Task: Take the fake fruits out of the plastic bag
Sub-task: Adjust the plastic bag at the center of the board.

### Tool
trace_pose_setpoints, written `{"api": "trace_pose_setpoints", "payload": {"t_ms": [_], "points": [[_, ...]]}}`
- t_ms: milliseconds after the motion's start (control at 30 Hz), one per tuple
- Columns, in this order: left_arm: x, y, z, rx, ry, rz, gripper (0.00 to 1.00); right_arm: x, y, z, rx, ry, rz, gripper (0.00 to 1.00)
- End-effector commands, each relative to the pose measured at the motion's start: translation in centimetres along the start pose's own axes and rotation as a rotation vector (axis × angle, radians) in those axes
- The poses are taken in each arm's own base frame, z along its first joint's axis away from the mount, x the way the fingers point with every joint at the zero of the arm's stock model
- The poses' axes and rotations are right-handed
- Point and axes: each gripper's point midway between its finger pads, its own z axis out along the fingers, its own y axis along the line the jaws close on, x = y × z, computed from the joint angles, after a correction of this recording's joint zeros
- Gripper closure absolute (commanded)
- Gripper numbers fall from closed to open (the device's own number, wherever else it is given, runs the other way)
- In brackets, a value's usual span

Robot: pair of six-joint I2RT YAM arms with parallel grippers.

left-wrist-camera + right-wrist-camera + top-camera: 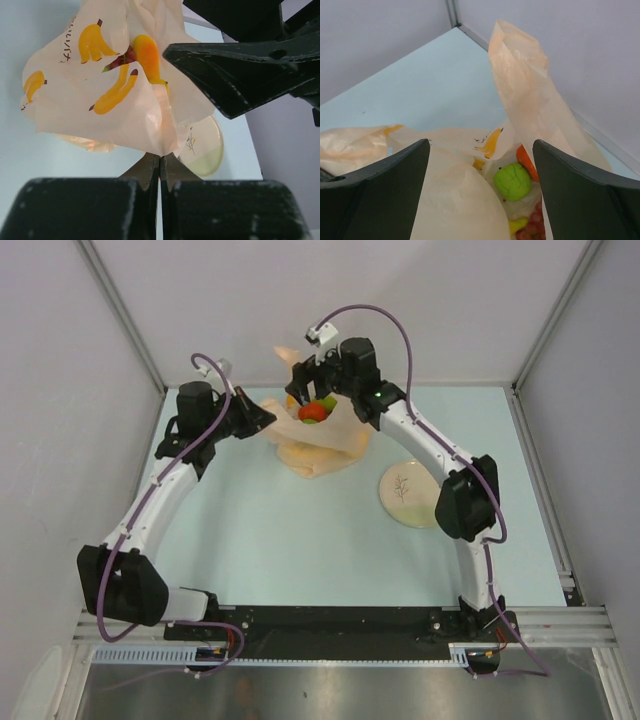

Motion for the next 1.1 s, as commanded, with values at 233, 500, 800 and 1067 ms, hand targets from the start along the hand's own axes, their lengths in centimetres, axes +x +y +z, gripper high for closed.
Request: {"api": "trace_pose_setpoints", "payload": {"t_ms": [233, 500, 800, 1067], "points": [[-0.1, -0.6, -2.0, 0.011, -0.022, 0.09, 1.0, -4.0, -3.3, 1.5, 0.319, -0.15, -0.209, 0.09], [0.8, 0.1, -2.3, -0.007, -0.003, 0.124, 1.0, -4.6, -8.4, 2.7, 0.438, -0.222, -0.214, 0.13], [-8.5, -3.3, 1.8, 0.084, -0.173, 0.354, 1.0, -10.5, -13.4, 2.6, 0.467, -0.467, -0.284, 1.0], [-24.7, -14.9, 1.4, 0.32, -0.527, 0.632, 1.0, -18.9, -12.7, -2.5, 0.524, -0.725, -0.616, 1.0]]}}
